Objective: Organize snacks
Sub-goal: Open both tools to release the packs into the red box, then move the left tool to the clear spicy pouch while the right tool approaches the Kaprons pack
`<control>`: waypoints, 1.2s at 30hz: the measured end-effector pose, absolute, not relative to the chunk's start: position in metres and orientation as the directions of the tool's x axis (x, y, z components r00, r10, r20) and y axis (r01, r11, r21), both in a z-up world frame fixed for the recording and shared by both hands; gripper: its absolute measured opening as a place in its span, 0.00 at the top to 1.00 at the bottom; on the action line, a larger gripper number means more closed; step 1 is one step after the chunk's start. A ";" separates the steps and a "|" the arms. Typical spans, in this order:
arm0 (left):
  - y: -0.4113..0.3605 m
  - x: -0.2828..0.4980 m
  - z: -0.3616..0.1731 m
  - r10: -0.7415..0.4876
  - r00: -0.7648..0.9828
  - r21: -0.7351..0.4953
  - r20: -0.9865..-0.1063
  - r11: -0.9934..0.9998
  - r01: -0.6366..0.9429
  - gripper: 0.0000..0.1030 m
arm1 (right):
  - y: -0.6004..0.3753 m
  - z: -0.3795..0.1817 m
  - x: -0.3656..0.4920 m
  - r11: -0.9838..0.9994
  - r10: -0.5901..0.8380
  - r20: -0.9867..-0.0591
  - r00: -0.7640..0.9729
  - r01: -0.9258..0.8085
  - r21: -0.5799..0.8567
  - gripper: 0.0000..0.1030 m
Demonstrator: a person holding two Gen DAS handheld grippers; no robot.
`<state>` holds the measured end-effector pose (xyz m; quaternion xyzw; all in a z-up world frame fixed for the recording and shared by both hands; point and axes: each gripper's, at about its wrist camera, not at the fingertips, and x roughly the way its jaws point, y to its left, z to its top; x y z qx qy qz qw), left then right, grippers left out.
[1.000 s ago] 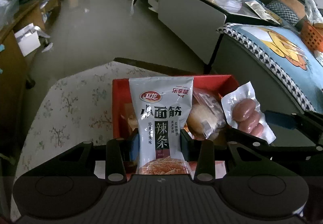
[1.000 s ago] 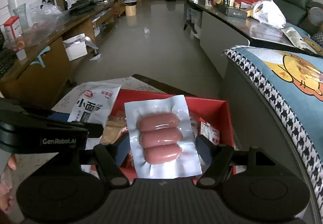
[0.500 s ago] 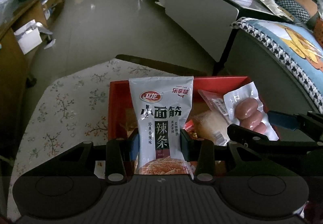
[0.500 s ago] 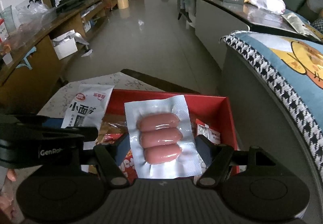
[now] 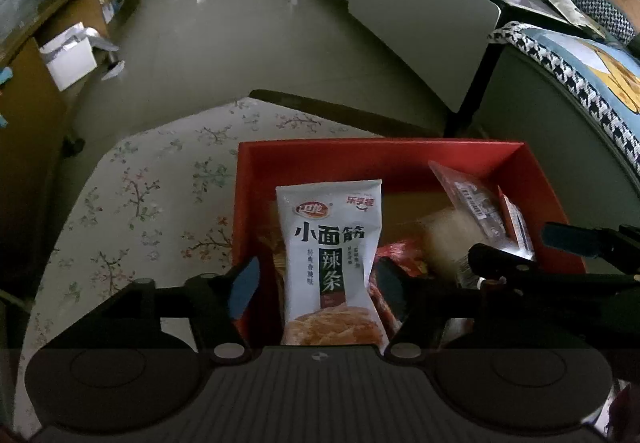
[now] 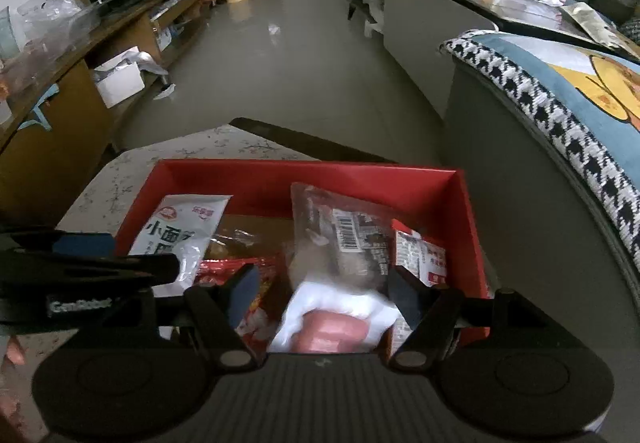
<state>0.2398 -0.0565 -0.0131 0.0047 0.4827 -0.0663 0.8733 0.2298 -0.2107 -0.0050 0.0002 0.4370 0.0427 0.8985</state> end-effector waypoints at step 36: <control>0.002 0.140 -0.007 -0.147 0.475 -0.075 -0.868 0.983 0.168 0.20 | -0.159 0.001 0.113 0.976 0.121 -0.829 0.546 -0.216 0.000 0.20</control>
